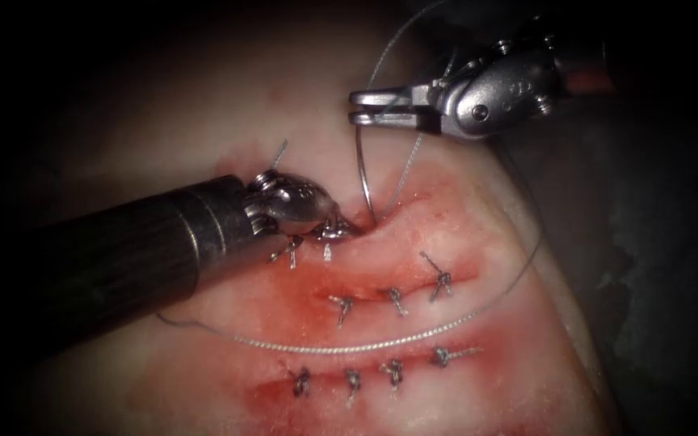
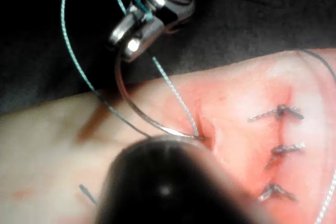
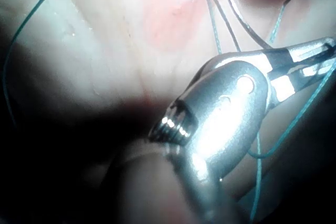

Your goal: Wound Closure

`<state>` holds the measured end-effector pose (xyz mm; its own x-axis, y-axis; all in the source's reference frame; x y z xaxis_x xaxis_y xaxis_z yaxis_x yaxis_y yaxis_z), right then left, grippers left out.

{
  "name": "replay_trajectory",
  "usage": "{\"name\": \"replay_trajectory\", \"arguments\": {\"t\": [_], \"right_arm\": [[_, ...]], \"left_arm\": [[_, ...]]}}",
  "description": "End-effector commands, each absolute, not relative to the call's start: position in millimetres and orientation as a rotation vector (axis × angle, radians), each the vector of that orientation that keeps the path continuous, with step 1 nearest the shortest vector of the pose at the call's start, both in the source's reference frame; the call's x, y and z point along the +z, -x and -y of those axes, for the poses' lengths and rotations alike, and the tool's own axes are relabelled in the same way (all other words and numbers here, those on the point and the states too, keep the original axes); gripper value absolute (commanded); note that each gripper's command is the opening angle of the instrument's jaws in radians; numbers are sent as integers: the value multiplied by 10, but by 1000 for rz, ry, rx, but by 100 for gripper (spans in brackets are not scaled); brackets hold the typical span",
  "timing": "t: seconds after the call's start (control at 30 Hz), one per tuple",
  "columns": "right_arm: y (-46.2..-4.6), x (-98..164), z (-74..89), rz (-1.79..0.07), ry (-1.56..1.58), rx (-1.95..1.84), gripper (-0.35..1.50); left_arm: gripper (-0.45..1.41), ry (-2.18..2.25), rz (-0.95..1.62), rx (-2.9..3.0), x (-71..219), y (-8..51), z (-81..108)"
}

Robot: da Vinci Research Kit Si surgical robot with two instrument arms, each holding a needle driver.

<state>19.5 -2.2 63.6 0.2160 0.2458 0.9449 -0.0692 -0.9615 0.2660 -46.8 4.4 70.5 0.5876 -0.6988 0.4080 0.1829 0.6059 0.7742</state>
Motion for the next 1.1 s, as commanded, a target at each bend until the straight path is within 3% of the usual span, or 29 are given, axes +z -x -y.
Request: {"name": "replay_trajectory", "arguments": {"t": [0.03, 1.1], "right_arm": [[-204, 638, 16, -172, -2239, 1802, -35], [-206, 647, 21, -96, -2235, 1873, -35]], "left_arm": [[-45, -748, 781, -579, 705, 474, -56], [-45, -750, 781, -575, 705, 474, -56]]}}
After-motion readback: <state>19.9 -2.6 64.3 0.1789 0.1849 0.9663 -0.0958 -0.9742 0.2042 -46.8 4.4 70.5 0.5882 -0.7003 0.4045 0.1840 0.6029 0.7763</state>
